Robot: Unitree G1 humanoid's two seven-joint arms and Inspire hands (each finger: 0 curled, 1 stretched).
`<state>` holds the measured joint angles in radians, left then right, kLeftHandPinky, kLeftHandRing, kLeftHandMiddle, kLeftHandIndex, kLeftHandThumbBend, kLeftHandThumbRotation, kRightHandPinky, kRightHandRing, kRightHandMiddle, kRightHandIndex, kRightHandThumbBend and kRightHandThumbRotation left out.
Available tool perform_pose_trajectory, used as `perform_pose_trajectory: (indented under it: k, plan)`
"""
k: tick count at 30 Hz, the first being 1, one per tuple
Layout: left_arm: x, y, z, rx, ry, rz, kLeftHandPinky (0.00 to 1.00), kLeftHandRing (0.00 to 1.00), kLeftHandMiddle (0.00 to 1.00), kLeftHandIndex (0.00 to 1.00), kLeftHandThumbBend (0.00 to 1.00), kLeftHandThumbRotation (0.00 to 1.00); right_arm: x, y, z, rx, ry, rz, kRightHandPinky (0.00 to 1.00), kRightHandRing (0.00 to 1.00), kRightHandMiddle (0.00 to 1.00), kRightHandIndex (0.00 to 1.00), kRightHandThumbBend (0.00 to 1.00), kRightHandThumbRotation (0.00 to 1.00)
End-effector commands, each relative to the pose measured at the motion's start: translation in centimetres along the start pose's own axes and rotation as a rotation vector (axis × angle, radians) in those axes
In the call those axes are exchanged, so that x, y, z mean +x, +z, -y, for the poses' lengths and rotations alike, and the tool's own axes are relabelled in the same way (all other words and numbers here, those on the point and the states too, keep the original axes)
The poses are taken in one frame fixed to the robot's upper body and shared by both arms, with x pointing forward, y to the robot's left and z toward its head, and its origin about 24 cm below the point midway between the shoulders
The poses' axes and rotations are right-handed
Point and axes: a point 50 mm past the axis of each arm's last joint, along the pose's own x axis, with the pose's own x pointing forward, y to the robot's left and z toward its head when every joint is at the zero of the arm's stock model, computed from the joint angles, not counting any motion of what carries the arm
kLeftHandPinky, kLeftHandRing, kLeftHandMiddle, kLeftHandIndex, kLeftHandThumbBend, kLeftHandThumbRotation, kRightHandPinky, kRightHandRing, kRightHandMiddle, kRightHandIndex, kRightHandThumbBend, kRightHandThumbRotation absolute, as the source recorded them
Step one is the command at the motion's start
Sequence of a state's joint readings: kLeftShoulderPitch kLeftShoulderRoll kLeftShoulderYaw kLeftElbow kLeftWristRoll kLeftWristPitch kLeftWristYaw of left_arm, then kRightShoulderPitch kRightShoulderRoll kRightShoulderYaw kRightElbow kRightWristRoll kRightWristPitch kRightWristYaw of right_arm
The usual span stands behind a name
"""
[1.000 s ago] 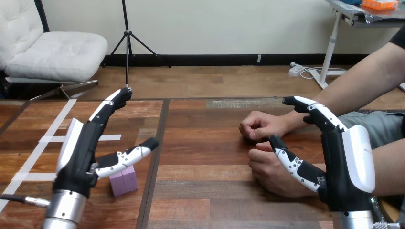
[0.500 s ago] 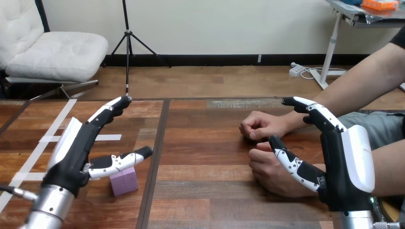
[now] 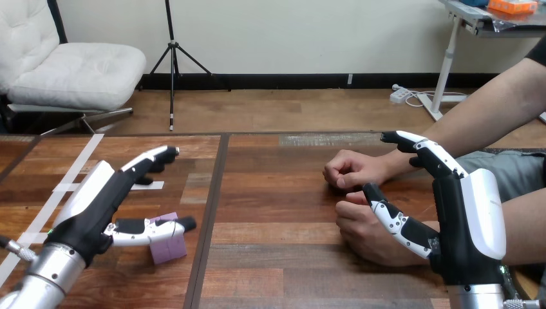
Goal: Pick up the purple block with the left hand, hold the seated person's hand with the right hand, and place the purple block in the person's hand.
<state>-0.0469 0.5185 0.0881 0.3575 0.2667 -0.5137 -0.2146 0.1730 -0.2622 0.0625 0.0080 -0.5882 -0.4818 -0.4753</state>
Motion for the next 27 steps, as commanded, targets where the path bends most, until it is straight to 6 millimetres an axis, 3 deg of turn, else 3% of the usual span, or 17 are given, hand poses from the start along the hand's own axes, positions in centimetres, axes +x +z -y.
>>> perform_pose_trajectory:
  k: [1, 27]
  plan:
    - [1.8, 1.7, -1.6, 0.079, -0.030, 0.062, 0.76, 0.84, 0.87, 0.88, 0.76, 0.26, 1.6, 0.7, 0.7, 0.003, -0.053, 0.055, 0.67, 0.74, 0.77, 0.73, 0.45, 0.15]
    - [3.3, 0.7, -0.7, 0.068, -0.139, -0.016, 0.75, 0.84, 0.87, 0.88, 0.79, 0.20, 1.7, 0.6, 0.9, -0.015, -0.050, 0.060, 0.68, 0.75, 0.77, 0.73, 0.46, 0.13]
